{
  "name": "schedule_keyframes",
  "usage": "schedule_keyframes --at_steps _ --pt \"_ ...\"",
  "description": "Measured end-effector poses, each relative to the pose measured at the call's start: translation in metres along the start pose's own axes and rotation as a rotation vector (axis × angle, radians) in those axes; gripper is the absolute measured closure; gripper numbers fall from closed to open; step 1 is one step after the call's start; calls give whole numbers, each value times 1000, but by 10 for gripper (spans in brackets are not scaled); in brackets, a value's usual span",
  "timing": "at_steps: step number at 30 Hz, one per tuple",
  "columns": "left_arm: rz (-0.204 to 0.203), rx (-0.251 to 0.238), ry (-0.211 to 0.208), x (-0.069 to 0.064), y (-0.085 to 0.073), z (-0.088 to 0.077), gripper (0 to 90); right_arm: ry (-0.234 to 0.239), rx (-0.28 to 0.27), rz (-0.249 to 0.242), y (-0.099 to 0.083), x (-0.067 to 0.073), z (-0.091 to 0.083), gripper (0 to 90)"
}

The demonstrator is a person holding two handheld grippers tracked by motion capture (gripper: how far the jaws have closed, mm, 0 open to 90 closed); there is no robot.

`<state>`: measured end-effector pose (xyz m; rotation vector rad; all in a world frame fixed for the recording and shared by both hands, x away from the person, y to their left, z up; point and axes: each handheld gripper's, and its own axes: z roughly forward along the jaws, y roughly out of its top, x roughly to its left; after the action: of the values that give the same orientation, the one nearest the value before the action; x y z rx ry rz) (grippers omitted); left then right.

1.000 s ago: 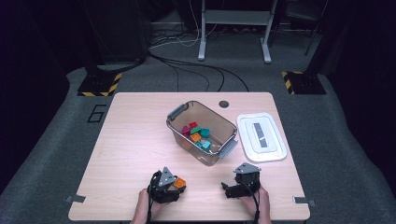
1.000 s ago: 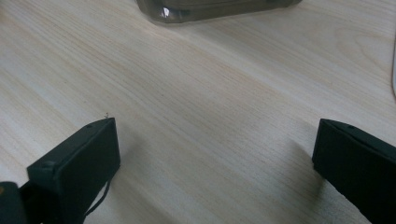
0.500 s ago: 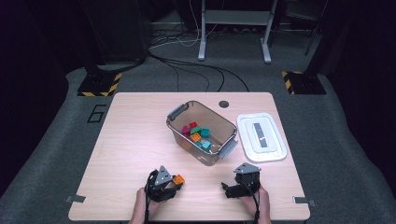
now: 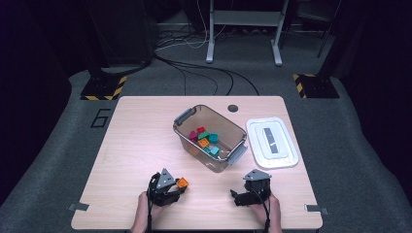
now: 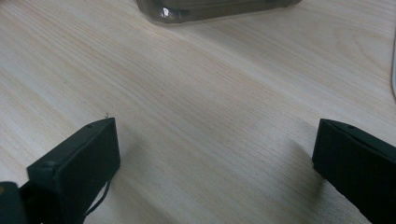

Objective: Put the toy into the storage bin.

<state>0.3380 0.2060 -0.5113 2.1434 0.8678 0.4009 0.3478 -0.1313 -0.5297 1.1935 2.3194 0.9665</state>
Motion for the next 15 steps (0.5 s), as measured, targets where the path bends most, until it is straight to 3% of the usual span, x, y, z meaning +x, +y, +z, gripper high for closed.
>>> schedule_keyframes --at_steps 7,15 --pt "-15 -21 13 8 6 -7 587 0 0 0 0 0 0 0" --pt "0 -47 40 20 22 -18 587 0 0 0 0 0 0 0"
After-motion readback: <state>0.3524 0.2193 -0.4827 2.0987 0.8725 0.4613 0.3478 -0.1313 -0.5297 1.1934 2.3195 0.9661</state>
